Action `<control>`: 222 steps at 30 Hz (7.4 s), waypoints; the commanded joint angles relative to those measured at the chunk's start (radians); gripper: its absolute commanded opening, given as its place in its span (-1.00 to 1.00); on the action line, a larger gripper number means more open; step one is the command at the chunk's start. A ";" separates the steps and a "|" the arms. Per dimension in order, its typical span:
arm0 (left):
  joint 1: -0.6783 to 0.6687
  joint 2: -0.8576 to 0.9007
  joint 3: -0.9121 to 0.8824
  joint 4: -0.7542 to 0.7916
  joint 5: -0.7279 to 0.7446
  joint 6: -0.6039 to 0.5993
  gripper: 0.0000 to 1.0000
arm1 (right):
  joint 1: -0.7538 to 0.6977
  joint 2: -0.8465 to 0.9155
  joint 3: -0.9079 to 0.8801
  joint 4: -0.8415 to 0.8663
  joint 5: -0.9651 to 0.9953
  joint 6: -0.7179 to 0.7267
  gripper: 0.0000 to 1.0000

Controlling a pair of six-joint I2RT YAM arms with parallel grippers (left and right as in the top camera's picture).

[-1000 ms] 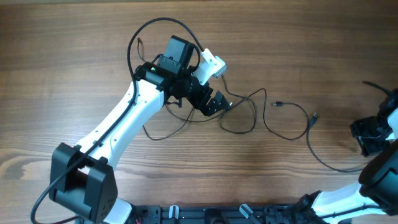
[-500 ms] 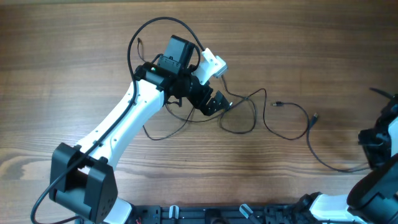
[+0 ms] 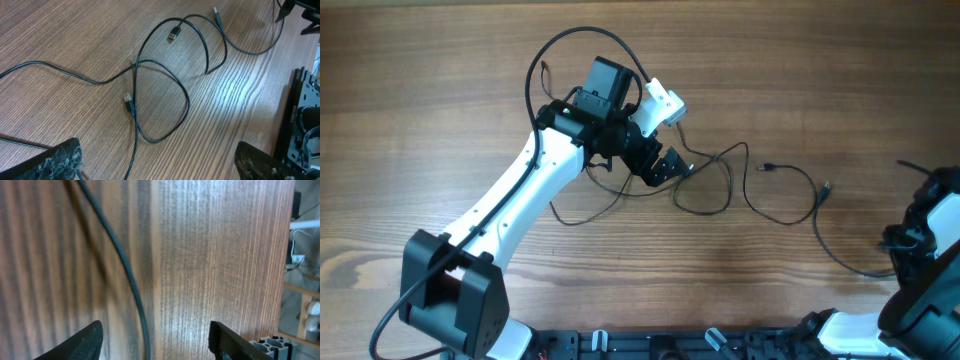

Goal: Untangle cables

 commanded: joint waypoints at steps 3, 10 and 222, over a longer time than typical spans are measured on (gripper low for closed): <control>0.000 0.002 -0.001 0.000 0.015 0.048 1.00 | -0.032 -0.018 -0.022 0.010 0.030 0.040 0.43; 0.000 0.002 -0.001 -0.001 0.016 0.051 1.00 | -0.032 -0.017 -0.023 0.022 0.035 0.039 0.08; 0.340 -0.185 -0.001 -0.153 -0.354 -0.395 1.00 | 0.873 0.330 0.430 -0.106 -0.650 -0.904 -0.04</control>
